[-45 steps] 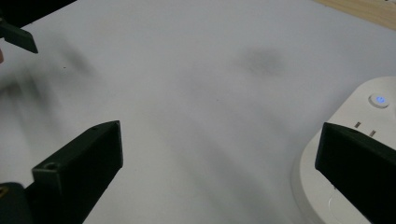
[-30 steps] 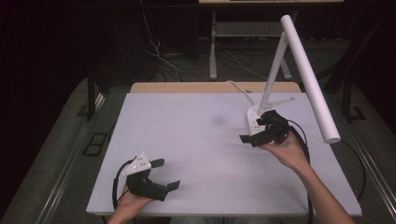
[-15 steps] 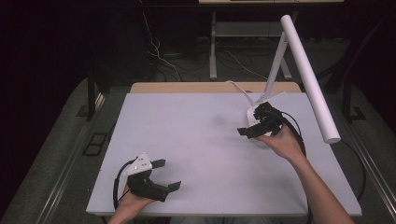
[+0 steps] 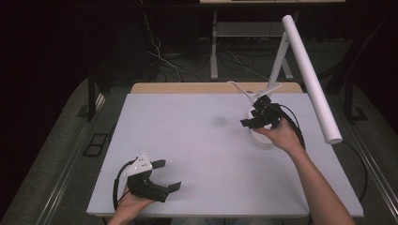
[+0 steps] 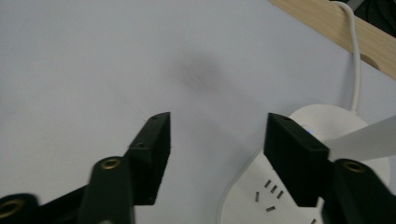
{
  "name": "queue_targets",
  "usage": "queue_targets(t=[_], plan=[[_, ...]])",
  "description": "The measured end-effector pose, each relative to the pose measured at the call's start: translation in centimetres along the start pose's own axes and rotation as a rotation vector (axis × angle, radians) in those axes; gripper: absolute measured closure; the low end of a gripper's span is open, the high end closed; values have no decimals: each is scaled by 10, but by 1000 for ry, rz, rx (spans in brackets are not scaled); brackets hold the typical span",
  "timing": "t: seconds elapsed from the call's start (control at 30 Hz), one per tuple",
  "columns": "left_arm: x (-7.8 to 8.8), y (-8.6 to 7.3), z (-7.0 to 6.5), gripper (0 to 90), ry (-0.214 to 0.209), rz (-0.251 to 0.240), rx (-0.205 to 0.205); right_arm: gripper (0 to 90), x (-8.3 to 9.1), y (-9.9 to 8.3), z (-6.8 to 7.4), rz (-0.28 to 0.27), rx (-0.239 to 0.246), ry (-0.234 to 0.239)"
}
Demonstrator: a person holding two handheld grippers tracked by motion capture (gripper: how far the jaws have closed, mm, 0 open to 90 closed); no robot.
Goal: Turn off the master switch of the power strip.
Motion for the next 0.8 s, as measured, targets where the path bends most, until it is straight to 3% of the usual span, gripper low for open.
queue_targets(t=[0.27,0.43,0.8], plan=[[0,0,0,0,-3,0,0,744,-6,5,-8,32,33,-48],[0,0,0,0,-7,4,-6,880,-12,6,-11,52,43,-72],[1,-1,1,0,-6,5,-18,894,-21,11,-24,90,49,-126]])
Point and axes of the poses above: each handheld gripper's, and its own axes: x roughly backward along the jaws, y roughly out of its top, z roughly to its left, the point moved 7 cm from there along -x, roughly forward along the jaws, and after that the axes turned 11 degrees about y, right-handed, at the moved point
